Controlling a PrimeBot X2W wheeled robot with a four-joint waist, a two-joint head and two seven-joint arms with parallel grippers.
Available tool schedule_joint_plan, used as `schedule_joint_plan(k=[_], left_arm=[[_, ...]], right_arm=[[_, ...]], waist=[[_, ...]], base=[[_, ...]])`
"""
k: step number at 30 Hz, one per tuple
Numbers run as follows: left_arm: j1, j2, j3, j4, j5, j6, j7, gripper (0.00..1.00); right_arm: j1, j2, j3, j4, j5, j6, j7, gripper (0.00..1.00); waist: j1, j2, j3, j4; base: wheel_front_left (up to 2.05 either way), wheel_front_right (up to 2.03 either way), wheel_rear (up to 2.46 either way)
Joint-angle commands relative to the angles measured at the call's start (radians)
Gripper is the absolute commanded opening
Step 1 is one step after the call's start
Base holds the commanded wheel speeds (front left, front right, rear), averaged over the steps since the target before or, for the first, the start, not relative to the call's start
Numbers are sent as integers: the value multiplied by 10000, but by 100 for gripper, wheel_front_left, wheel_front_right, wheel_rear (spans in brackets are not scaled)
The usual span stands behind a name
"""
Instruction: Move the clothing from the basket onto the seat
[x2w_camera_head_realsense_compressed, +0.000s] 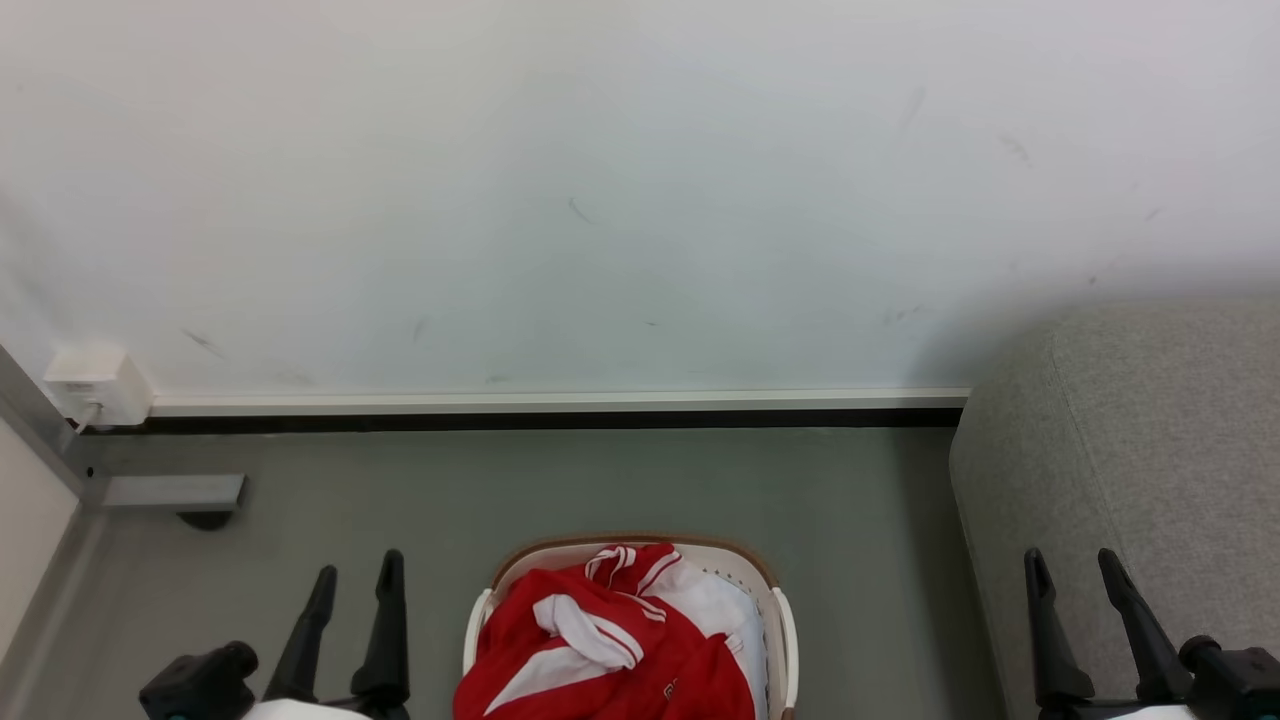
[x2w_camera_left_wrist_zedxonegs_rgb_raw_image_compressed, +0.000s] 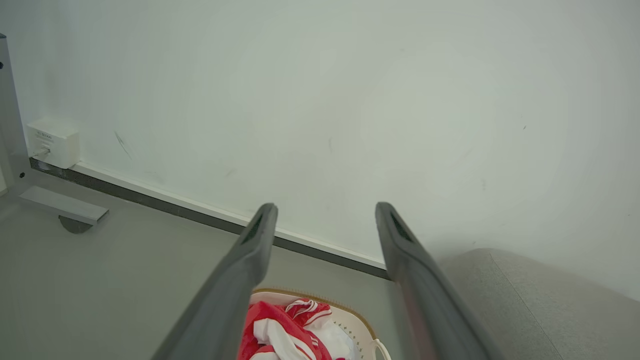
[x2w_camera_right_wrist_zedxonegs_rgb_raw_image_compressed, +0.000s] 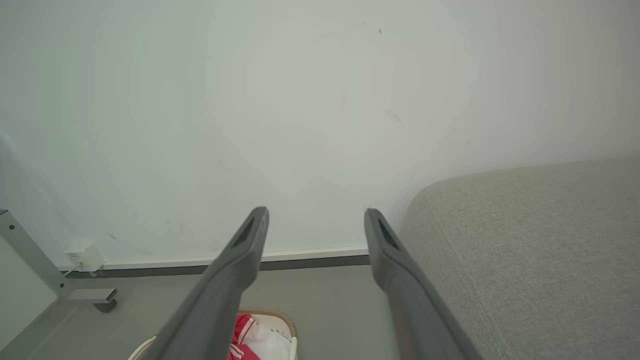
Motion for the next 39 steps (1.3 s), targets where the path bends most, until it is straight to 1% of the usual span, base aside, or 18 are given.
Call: schedule_joint_plan(k=[1,6,17,35,39], left_arm=[[65,89,19,-104,362,-25,-150,100],[79,93,70,-158,891,-29,-257,100],[204,101,94,-166,1852,-91,-467,100],[360,113,131,-63,3222,-140,-846,100],[398,113,154,-14,3438,-164,-893,100]], right_arm=[[58,-113,-6,-145,-311,-13,-109,100],[88,-118,-10,-168,-724,-14,-234,100],[277,-126,-4,-168,-1238,-15,-437,100],[441,-134,71,-136,-2035,-19,-801,100],[453,-136,30,-133,-2006,-19,-868,100]], waist=[[0,-1,1,24],[0,-1,-5,77],[0,-1,-96,150],[0,-1,-83,147],[0,-1,-83,129]], base=[[0,0,0],[0,0,0],[0,0,0],[0,0,0],[0,0,0]])
